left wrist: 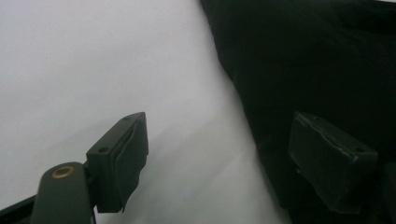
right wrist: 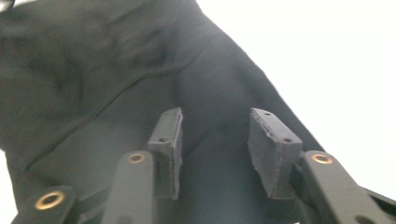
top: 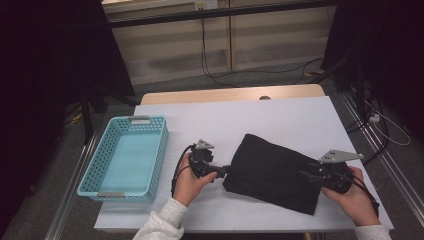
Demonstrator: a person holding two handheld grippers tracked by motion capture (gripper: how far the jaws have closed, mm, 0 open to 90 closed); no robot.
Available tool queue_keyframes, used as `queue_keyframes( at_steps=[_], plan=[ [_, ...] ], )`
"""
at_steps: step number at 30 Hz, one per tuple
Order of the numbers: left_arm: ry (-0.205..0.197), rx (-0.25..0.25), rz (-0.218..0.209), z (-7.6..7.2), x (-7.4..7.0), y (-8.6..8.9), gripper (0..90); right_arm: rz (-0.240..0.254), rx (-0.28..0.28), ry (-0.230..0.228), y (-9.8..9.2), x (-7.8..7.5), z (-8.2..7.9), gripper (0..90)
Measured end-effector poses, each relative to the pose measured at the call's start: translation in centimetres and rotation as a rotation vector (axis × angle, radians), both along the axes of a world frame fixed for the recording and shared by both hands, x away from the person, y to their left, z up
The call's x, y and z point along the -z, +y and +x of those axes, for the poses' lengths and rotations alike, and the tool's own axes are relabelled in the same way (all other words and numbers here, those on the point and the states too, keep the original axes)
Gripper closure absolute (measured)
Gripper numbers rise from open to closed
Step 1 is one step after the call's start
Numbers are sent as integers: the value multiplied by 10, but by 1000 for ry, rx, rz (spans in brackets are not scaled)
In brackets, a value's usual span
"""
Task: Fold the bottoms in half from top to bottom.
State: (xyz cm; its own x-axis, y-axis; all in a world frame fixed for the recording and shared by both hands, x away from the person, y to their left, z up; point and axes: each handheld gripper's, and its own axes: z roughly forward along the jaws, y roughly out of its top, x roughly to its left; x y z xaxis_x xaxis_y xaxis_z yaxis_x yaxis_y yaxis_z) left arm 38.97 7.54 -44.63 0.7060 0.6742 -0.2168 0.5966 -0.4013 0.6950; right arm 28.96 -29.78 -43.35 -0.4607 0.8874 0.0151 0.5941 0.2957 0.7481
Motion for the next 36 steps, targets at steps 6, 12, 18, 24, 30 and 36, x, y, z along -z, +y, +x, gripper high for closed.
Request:
queue_keyframes(
  at_steps=[6,12,18,24,30,36],
  plan=[
    [-3,-2,-1,-2,1,-1,217,22,61,2,-5,12,19,561],
    [3,-4,-5,-1,3,1,222,-4,50,51,3,22,30,867],
    [11,12,-13,-1,2,0,229,-6,67,11,-12,8,26,870],
    [32,26,-27,-4,3,-7,236,-10,92,37,-18,17,27,851],
    [44,45,-30,-7,4,-13,232,-15,114,27,-22,19,26,783],
    [51,58,-20,-13,9,-22,232,11,169,-22,-26,17,21,498]
  ],
)
